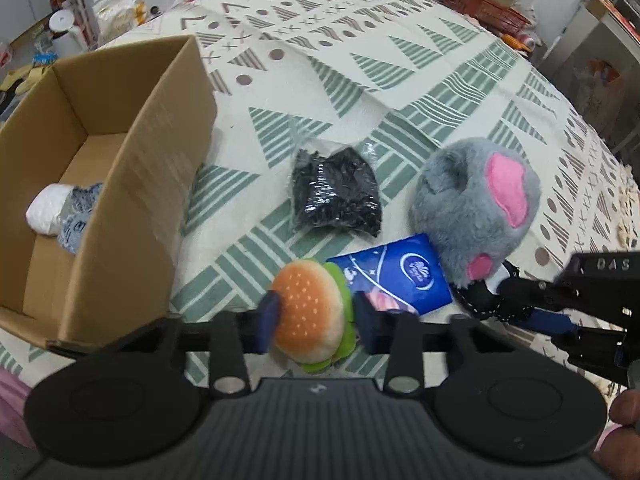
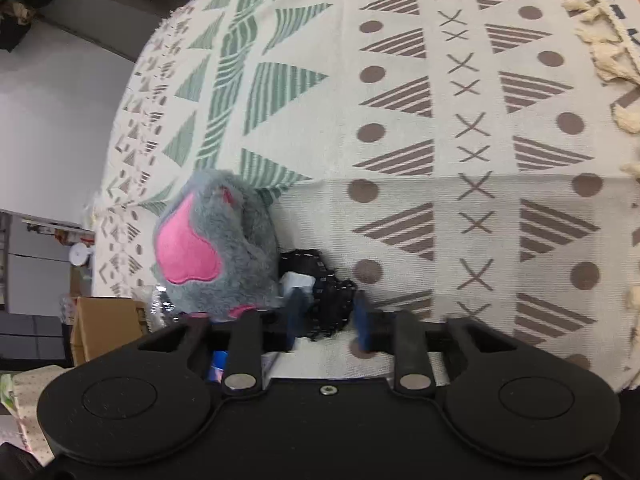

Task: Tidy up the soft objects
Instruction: 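Grasp the hamburger plush with the left gripper while the right grasps the black fabric, then carry the hamburger plush into the box and open the left gripper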

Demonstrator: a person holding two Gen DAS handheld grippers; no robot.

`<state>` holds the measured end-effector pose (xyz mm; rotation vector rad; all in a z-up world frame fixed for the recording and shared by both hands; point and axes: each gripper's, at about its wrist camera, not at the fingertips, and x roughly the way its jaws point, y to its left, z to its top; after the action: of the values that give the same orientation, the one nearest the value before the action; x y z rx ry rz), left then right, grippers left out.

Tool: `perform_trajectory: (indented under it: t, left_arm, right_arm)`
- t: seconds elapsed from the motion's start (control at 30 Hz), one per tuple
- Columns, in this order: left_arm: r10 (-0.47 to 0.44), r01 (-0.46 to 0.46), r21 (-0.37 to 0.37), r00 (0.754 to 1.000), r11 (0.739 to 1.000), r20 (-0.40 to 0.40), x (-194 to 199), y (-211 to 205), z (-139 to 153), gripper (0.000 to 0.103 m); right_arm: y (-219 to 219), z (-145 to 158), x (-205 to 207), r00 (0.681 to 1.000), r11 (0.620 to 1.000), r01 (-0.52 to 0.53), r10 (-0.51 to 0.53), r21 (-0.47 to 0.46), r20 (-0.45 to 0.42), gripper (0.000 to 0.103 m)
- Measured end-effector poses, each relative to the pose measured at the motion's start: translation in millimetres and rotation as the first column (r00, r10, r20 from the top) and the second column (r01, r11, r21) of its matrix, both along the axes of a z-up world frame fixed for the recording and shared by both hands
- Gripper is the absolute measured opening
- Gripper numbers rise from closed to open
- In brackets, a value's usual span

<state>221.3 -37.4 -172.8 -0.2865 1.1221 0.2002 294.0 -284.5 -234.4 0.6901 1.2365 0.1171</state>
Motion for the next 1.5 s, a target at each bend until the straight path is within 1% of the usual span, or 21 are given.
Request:
perform_trajectory:
  t: [0.03, 0.07, 0.17, 0.27, 0.4, 0.57, 0.63, 0.7, 0.77, 0.87, 0.97, 1.07, 1.2, 1.33, 1.5]
  left_arm:
    - [0.001, -0.001, 0.0, 1.0, 1.0, 0.008, -0.9, 1.1, 1.7, 0.027]
    - [-0.002, 0.002, 0.003, 1.0, 1.0, 0.014, -1.7, 1.1, 3.7, 0.023]
    - [-0.016, 0.016, 0.011, 0.999, 1.0, 0.032, -5.0, 0.8, 11.4, 0.019]
    - [-0.016, 0.016, 0.001, 0.999, 1.0, 0.046, -9.2, 1.6, 19.1, 0.018]
    - [-0.025, 0.024, 0.004, 0.996, 1.0, 0.08, -15.6, 0.7, 30.2, 0.018]
    - [-0.004, 0.005, -0.013, 0.994, 1.0, 0.11, -18.7, 3.9, 44.5, 0.018]
    - [0.003, 0.001, -0.027, 0.991, 1.0, 0.137, -20.9, 6.3, 54.3, 0.018]
    - [0.006, -0.002, -0.026, 0.986, 1.0, 0.166, -22.8, 8.3, 65.1, 0.018]
    - [0.003, 0.001, -0.024, 0.982, 1.0, 0.19, -23.7, 10.0, 74.1, 0.018]
    - [0.015, -0.009, -0.027, 0.976, 1.0, 0.219, -26.5, 15.9, 85.6, 0.018]
    - [0.03, -0.023, -0.032, 0.971, 0.999, 0.238, -30.1, 23.4, 91.8, 0.018]
    - [0.031, -0.025, -0.028, 0.967, 0.999, 0.253, -32.9, 31.7, 95.1, 0.019]
    - [0.052, -0.047, -0.024, 0.964, 0.999, 0.261, -34.4, 46.5, 99.1, 0.019]
    - [0.077, -0.072, -0.029, 0.959, 0.997, 0.272, -36.6, 62.2, 102.7, 0.019]
    - [0.109, -0.101, -0.042, 0.951, 0.994, 0.288, -40.3, 82.0, 106.3, 0.019]
  right_arm:
    - [0.8, 1.8, -0.3, 1.0, 1.0, 0.003, -0.003, 0.003, 0.013, 0.011]
    - [0.2, 4.8, -1.9, 0.999, 1.0, 0.006, -0.006, 0.004, 0.032, 0.011]
    - [-3.7, 13.2, -6.1, 0.997, 1.0, 0.017, -0.018, 0.013, 0.076, 0.01]
    - [-10.8, 21.0, -12.9, 0.993, 0.998, 0.042, -0.046, 0.035, 0.106, 0.009]
    - [-18.1, 34.1, -20.3, 0.984, 0.997, 0.071, -0.076, 0.037, 0.161, 0.009]
    - [-22.1, 55.9, -26.6, 0.955, 0.995, 0.092, -0.095, 0.024, 0.28, 0.009]
    - [-21.1, 60.1, -27.1, 0.946, 0.995, 0.094, -0.1, 0.035, 0.309, 0.009]
    - [-17.7, 63.4, -28.9, 0.938, 0.994, 0.095, -0.105, 0.047, 0.33, 0.009]
    - [-12.9, 69.5, -32.3, 0.928, 0.997, 0.071, -0.081, 0.04, 0.365, 0.009]
    - [-3.9, 81.3, -38.3, 0.904, 0.999, 0.048, -0.046, 0.005, 0.424, 0.009]
    - [4.7, 89.4, -41.5, 0.885, 0.999, 0.026, -0.014, -0.02, 0.466, 0.009]
    - [12.9, 94.8, -41.4, 0.866, 1.0, -0.009, 0.015, -0.014, 0.5, 0.009]
    - [25.5, 106.0, -45.4, 0.82, 0.998, -0.051, 0.062, -0.035, 0.569, 0.009]
    - [36.0, 112.0, -48.8, 0.786, 0.995, -0.088, 0.098, -0.046, 0.611, 0.009]
    - [47.3, 114.4, -52.5, 0.761, 0.99, -0.128, 0.137, -0.06, 0.634, 0.009]
